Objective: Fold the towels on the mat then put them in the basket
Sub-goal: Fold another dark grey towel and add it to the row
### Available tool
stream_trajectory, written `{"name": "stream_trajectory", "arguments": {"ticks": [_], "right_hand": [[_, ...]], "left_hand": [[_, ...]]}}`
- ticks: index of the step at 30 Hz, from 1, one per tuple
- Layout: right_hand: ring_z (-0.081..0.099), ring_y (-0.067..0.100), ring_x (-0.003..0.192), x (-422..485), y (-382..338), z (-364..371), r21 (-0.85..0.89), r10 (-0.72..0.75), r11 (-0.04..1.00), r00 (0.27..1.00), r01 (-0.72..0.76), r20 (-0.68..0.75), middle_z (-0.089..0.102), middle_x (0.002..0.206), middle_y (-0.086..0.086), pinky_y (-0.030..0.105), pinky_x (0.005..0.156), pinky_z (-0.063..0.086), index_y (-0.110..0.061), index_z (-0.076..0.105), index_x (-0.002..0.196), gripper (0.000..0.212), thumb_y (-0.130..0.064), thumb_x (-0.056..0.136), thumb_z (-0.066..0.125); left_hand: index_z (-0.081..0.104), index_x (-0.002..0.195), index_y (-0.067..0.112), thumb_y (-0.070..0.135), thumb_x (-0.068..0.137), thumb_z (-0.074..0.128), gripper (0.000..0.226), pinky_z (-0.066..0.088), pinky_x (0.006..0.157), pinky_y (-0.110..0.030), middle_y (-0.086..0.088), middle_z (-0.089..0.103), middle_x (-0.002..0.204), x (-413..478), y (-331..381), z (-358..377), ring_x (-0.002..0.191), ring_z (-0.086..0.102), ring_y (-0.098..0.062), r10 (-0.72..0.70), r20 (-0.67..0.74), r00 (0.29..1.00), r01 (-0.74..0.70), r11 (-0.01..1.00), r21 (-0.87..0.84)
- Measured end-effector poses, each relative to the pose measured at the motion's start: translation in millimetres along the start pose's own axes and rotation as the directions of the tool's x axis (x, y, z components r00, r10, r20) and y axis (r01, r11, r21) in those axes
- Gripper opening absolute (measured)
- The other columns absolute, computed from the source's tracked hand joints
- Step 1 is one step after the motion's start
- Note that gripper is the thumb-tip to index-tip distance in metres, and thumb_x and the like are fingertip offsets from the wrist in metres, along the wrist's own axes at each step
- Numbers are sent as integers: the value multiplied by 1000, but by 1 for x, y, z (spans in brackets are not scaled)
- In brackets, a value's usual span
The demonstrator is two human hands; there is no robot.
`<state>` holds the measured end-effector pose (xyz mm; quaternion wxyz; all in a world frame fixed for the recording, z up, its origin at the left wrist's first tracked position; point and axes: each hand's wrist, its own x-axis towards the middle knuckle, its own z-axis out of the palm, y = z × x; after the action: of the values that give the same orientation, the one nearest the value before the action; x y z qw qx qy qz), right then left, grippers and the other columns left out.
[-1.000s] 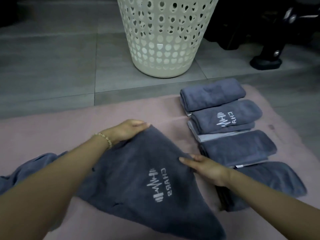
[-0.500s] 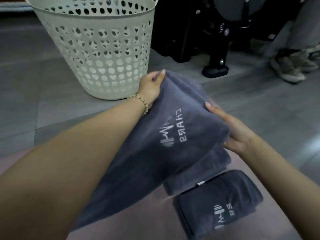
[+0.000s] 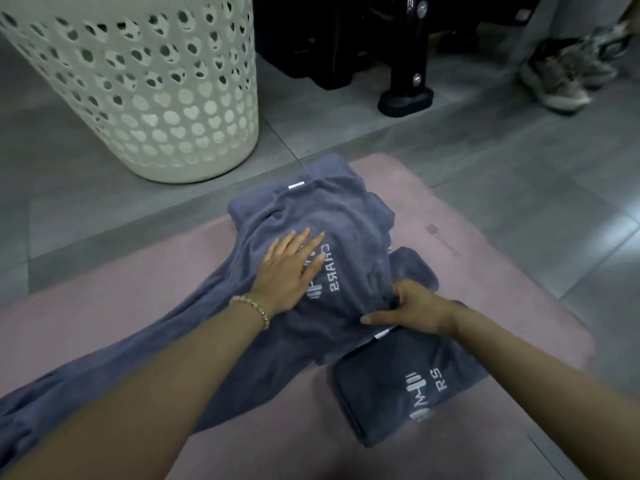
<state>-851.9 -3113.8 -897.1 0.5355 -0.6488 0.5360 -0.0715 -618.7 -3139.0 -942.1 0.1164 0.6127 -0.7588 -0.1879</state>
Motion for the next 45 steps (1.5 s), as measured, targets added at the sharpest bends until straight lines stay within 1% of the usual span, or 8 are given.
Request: {"name": "stream_trajectory", "arguments": {"ticks": [5,10,16,22,25,29,39,45], "right_hand": [[67,16,70,-27,-17,-20,586,4,808,994,-66,107,71,77,13,21,68,52,-7,71,72,32,-30,91,58],[66,21,105,-44,2,7,518,115,822,961,-234,252,70,112,10,30,92,53,-5,67,112,49,-33,72,72],[69,23,83,-70,29,17,847,301,528,947,-66,-114,72,95,12,32,70,55,-6,66,106,32,-32,95,51],[47,9,56,-89,62,16,273,225,956,857,-104,-463,51,52,-12,13,54,39,-19,51,63,33,-39,77,74],[54,16,69,-79,74,26,-183,152,941,839,-284,-522,58,73,-5,27,62,43,-20,55,85,37,-54,78,67],[51,17,91,-71,54,31,-354,-74,914,773,-201,-630,52,103,-4,32,80,41,-19,52,107,35,-46,86,61],[50,27,118,25,-70,138,-500,-343,845,909,188,-237,49,129,11,36,106,35,-7,54,120,41,-29,88,64],[50,26,114,69,-167,254,-503,-351,775,923,382,160,48,124,9,35,102,37,-9,53,113,36,-35,89,61]], "left_hand": [[18,148,37,42,101,14,48,0,118,-35,6,13,159,10,0,-5,147,6,-16,-58,102,993,64,997,-51],[13,149,38,43,101,11,48,-4,118,-35,7,9,159,8,2,-3,147,2,-16,-75,115,991,78,997,-23],[11,149,38,44,101,15,49,-5,118,-35,6,7,159,4,7,5,147,1,-16,-84,62,995,81,995,49],[6,150,36,50,98,19,55,-8,118,-38,4,0,160,-12,19,16,147,-6,-17,-35,18,999,32,989,144],[10,150,33,49,99,22,55,-7,118,-37,3,2,160,-22,22,15,147,-5,-17,-35,1,999,35,996,87],[21,149,30,47,99,28,53,1,118,-34,3,16,158,-51,9,-4,146,8,-16,19,10,1000,-19,1000,10],[37,144,21,90,54,-21,127,20,114,-29,-5,39,149,-257,-172,-102,136,36,-21,-252,132,959,221,952,213],[27,147,17,54,95,38,66,17,113,-23,-3,30,153,-420,-264,-125,139,30,-19,-613,87,785,600,788,142]]}}
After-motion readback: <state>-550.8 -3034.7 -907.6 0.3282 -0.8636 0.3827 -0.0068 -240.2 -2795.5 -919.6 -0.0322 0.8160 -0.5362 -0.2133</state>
